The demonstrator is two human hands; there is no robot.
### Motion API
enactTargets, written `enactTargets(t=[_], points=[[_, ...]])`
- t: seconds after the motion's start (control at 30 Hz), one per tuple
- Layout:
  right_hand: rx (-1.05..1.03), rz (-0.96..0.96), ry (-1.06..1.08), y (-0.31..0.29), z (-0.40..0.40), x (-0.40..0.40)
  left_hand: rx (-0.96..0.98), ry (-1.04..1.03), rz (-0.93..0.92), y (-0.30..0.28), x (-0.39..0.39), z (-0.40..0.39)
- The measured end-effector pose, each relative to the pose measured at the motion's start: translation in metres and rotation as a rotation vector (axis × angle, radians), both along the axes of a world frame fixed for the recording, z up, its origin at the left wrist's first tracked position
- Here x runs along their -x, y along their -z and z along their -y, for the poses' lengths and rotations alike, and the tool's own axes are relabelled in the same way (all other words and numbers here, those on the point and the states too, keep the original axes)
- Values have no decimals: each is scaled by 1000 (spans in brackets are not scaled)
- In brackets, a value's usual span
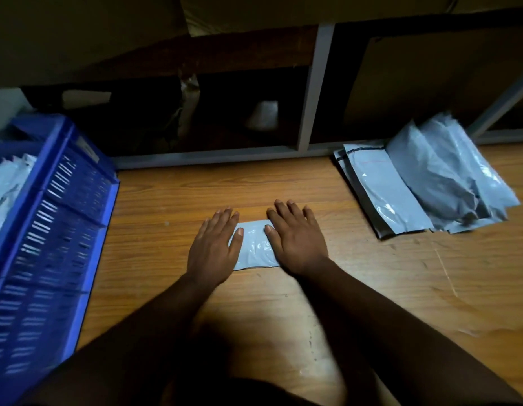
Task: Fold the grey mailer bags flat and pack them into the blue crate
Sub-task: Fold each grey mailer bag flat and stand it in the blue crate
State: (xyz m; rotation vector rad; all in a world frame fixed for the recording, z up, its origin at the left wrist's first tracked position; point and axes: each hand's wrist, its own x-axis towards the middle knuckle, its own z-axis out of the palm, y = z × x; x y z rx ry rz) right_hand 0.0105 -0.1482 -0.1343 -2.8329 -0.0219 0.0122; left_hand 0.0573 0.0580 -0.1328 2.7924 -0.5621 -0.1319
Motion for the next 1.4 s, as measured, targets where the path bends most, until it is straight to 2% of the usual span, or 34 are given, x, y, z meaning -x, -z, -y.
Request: enactTargets(t=[0.1,0.3,0.47,0.53,0.63,0.87,1.0,1.2,1.3,1.4], points=[[-5,15,26,6,11,8,-57,5,29,2,4,-1],[-13,-15,-41,5,14,-1,-24,38,10,4,-3,0],[-263,-140,-79,-12,34,-6,24,43,-121,-4,-11,-5],[-226,-136,-68,-23,34,-10,29,31,-138,-11,-16,-3],[-153,-39,-87,-28,4,-17,72,44,-39,-15,-17,15],[15,50,-51,4,-29,-20,14,79,102,9,-6,28],[20,37,-34,7,-30,-24,55,40,167,15,-6,31],[8,-6,-80,3,-18,-19,-6,64,72,8,-8,19],[5,-4,-14,4,5,0,-98,68,35,7,-4,2],[-23,-19,30,2,10,3,-88,59,1,4,-5,2]])
